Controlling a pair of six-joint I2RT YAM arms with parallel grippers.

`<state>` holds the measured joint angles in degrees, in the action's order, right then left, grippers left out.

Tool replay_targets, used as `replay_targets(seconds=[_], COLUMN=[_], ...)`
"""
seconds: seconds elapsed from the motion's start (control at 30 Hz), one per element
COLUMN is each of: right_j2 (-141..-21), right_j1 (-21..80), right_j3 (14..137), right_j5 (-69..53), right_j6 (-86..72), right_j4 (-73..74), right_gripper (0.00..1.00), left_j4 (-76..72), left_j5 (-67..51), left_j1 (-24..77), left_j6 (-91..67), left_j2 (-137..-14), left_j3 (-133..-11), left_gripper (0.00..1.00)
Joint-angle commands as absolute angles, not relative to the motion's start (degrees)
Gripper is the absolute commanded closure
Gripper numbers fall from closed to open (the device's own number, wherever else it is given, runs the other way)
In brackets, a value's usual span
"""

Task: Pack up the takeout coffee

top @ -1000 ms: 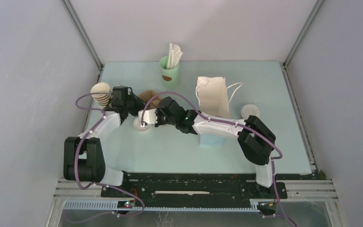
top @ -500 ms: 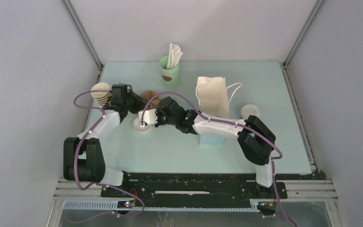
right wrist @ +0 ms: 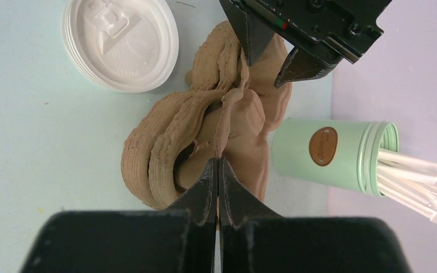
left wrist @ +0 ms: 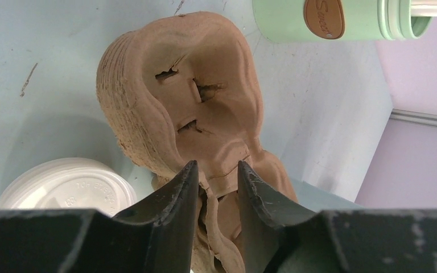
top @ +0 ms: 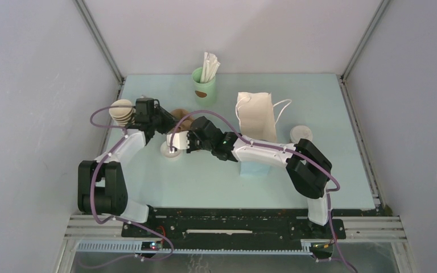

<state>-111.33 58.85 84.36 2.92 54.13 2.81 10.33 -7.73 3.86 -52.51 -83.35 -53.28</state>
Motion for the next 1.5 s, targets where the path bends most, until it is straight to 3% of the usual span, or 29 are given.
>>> replay_targets(seconds=[0.0,0.13,0.27,0.47,0.7,1.0,1.27,1.47], right_j2=[-107.23,-107.40,-107.03,-106.39,-105.74,-105.21,-105.33,-105.30], right_j1=[58.92,58.89,58.76,58.20,57.84,57.22,57.48,57.37], right_j3=[84.90,85.00,84.26,82.69,82.71,82.75,82.97,83.06], right_j5=[2.65,2.70,1.41,-1.66,-2.94,-3.87,-4.04,-3.96], right_j6=[55.02,55.02,55.30,57.07,57.70,57.74,57.83,58.01], right_j4=[-0.26,-0.26,1.30,0.78,1.67,2.03,2.25,2.39], right_gripper=[1.00,1.00,1.00,1.00,1.00,1.00,1.00,1.00], left_j4=[8.94,9.55,10.92,26.23,41.45,47.72,48.25,50.19], left_j5=[-7.26,-7.68,-6.31,-3.12,-2.75,-6.55,-5.94,-6.48], left_j1=[4.41,4.64,5.13,8.36,12.48,12.57,13.21,13.54], left_j6=[-52.16,-51.89,-45.28,-27.76,-15.74,-10.97,-10.56,-9.55], left_j2=[-83.05,-83.04,-81.52,-87.51,-98.52,-103.75,-107.85,-107.93], left_j3=[-54.27,-54.31,-55.80,-71.60,-85.47,-91.70,-96.19,-95.07], left_gripper=[0.63,0.62,0.53,0.38,0.43,0.41,0.53,0.46])
